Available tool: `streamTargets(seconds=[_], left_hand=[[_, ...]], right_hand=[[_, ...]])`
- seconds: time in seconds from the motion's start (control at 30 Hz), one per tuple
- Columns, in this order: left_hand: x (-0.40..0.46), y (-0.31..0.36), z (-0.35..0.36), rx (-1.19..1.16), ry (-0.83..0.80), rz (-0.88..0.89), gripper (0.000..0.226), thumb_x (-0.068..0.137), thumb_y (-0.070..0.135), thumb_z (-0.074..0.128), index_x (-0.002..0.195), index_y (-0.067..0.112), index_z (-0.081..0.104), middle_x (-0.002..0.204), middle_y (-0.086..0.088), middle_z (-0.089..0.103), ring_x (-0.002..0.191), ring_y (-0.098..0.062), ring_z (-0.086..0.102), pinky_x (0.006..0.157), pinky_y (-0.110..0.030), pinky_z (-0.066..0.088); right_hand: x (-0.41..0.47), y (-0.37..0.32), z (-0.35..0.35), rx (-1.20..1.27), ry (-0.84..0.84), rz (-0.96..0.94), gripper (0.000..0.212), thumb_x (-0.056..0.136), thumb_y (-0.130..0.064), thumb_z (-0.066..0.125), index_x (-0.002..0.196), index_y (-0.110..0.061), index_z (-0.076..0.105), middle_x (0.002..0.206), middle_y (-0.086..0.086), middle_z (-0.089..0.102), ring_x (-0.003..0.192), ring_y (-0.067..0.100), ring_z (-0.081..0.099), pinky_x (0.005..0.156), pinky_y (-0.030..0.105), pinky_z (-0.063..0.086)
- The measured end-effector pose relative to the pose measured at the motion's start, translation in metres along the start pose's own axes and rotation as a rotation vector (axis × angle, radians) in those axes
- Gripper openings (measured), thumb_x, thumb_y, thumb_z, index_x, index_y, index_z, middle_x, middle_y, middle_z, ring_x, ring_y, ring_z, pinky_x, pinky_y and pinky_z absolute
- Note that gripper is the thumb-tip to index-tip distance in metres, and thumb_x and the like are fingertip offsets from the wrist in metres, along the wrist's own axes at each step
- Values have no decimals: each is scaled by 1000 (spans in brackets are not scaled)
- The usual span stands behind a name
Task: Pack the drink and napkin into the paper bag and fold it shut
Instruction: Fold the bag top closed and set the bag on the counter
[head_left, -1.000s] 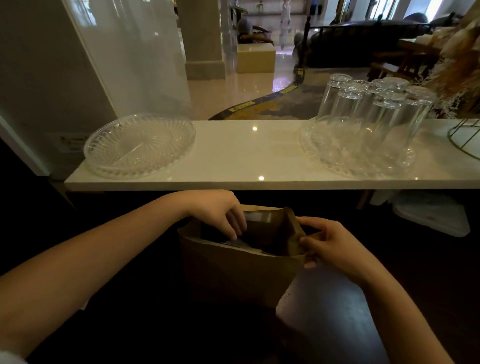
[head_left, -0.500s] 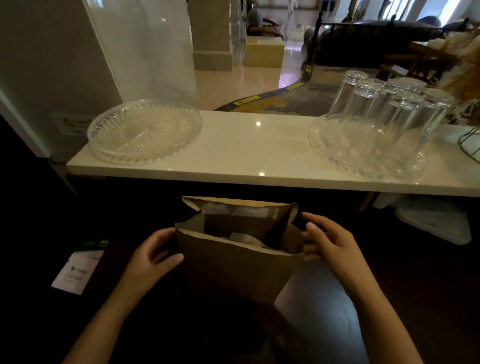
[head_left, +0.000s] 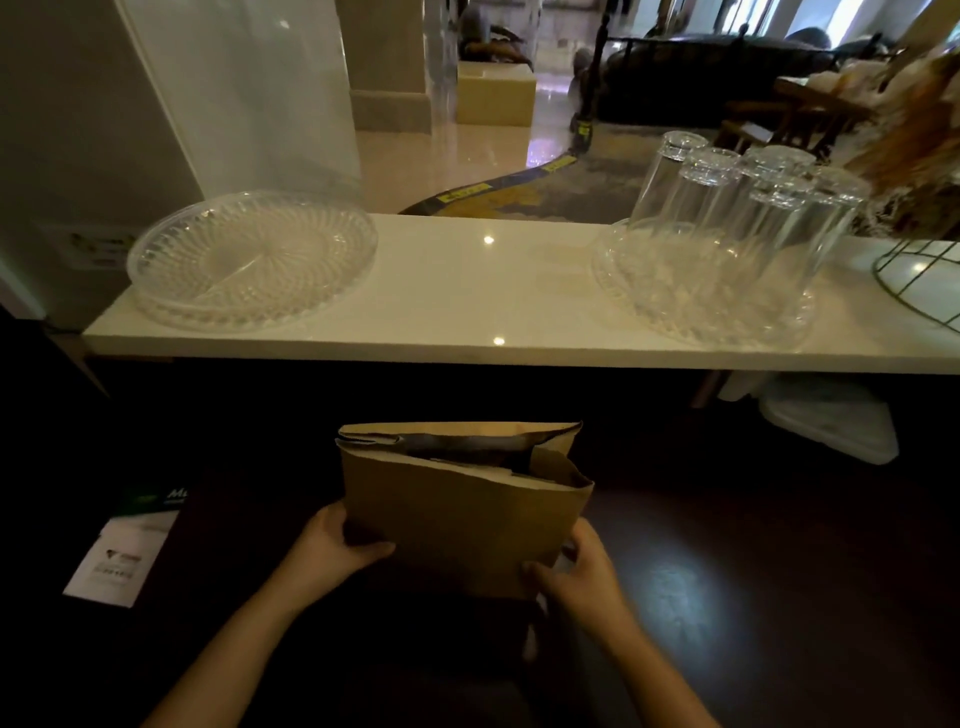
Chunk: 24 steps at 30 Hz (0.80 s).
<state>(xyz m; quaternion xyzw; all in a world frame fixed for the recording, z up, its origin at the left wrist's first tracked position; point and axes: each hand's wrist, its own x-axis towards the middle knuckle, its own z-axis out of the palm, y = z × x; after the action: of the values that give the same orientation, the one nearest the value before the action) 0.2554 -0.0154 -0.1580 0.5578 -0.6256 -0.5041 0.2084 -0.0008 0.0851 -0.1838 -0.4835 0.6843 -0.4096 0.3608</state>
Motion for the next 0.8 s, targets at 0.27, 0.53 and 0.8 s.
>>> streamTargets(seconds=[0.27,0.53,0.8], left_hand=[[21,-10,3,-151,132,114,63,69,-2,75,126,7,50,128,-1,52,117,-16,48,86,-11,46],[28,3,-10,-169,95,156,64,66,7,79,117,31,48,109,15,57,100,2,54,80,-13,48],[37,56,-50,-91,54,348,35,78,-1,66,75,33,72,72,25,72,76,9,65,67,-3,46]], right_hand=[[24,-5,2,-121,114,-171,55,67,-14,80,94,-52,50,144,-2,25,136,17,4,110,41,7],[37,-7,-3,233,96,-48,66,64,-13,82,100,-49,39,108,-11,58,105,12,59,71,21,55],[57,-54,-41,257,-13,-250,34,82,1,61,76,-30,73,72,-16,74,68,-2,66,59,12,49]])
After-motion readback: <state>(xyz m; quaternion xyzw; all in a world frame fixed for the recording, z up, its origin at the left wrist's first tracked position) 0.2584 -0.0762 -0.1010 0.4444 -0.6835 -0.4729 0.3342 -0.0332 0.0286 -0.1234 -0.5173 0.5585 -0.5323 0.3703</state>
